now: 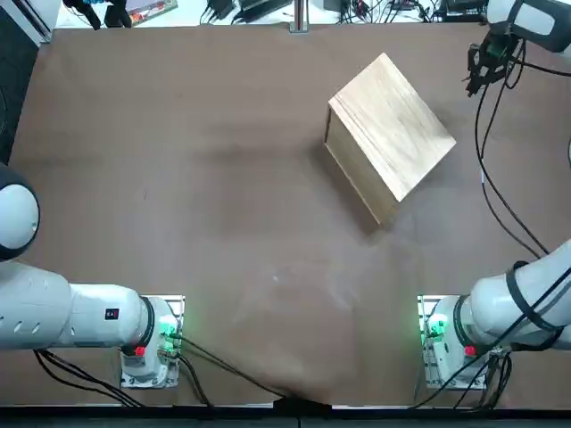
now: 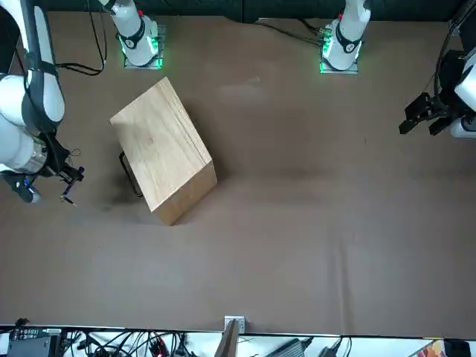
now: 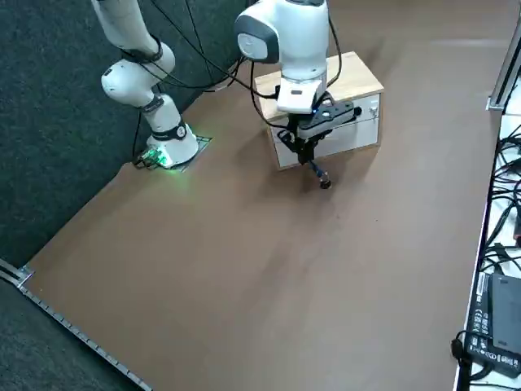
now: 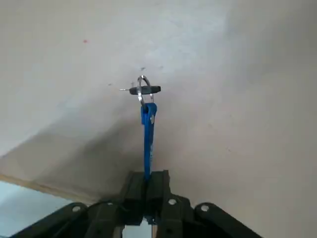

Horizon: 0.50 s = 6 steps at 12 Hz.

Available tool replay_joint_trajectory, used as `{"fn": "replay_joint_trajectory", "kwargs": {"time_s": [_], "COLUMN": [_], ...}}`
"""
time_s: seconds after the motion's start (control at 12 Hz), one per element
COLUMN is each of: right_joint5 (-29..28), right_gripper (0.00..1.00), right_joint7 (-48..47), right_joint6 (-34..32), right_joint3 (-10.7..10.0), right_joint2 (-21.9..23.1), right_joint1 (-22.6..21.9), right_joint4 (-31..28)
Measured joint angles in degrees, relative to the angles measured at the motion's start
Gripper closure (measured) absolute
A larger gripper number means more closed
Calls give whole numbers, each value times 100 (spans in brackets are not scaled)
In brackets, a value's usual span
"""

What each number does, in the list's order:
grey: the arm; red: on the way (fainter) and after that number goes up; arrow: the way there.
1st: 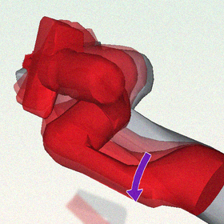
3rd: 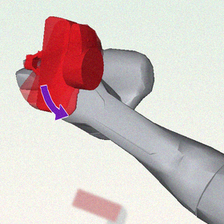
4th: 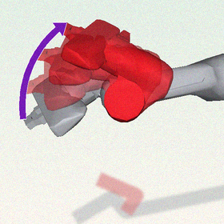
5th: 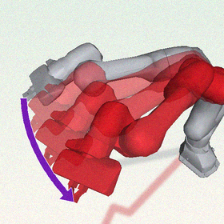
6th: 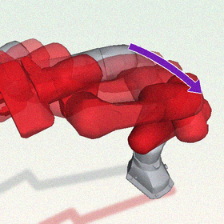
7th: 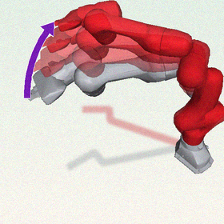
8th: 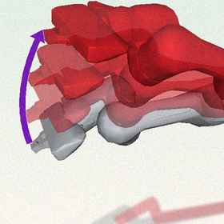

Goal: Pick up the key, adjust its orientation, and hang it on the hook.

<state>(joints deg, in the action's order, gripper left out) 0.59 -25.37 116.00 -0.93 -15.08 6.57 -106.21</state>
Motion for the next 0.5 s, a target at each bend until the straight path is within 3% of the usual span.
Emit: {"fn": "replay_joint_trajectory", "kwargs": {"time_s": [0.5], "right_joint5": [323], "right_gripper": [96], "right_joint7": [1861], "right_joint6": [29], "right_joint3": [6], "right_joint2": [-263], "right_joint1": [-346], "right_joint4": [211]}}
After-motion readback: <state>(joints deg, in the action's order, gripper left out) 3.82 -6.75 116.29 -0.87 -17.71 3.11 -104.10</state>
